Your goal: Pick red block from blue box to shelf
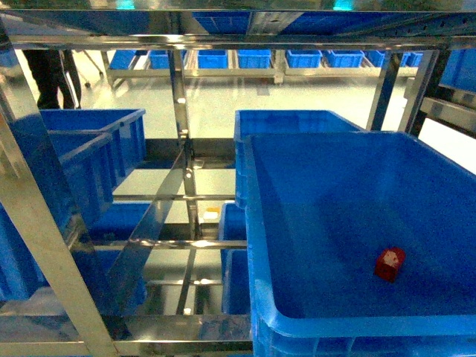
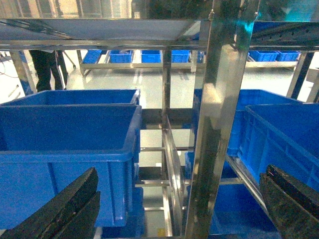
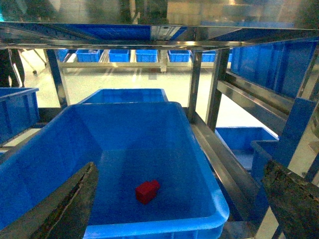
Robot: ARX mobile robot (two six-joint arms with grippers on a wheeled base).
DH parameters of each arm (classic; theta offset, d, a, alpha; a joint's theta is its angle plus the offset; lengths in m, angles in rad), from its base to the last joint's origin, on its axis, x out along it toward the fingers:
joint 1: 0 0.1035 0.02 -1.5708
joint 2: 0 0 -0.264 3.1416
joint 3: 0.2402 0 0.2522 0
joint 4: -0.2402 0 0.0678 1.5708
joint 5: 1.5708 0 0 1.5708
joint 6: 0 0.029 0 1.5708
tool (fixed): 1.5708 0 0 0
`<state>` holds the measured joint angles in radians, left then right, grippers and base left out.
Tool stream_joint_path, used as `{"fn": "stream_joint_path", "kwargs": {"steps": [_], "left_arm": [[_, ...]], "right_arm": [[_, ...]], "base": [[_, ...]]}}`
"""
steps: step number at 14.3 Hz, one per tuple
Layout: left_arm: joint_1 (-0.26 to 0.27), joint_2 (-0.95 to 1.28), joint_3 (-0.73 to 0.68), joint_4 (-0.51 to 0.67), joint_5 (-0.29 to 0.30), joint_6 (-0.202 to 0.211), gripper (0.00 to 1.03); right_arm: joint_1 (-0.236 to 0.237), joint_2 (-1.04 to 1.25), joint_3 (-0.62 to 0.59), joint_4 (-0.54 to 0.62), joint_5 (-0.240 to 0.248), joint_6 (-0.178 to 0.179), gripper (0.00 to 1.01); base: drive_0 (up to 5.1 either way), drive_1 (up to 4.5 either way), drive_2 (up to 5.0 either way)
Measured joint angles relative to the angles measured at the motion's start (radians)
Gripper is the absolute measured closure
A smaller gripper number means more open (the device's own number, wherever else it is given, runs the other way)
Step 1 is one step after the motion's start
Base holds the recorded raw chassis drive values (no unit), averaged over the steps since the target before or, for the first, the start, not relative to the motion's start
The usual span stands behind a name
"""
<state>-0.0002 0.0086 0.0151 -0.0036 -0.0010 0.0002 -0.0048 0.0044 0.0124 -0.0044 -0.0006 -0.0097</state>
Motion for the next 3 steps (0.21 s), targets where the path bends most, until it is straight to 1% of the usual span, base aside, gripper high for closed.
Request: {"fn": "stream_joint_path", "kwargs": {"steps": [3], "left_arm": [[0.0,0.0,0.0,0.0,0.0,0.0,0.05]], "right_arm": [[0.0,0.0,0.0,0.0,0.0,0.0,0.03]], "base": [[0.0,0.0,0.0]]}}
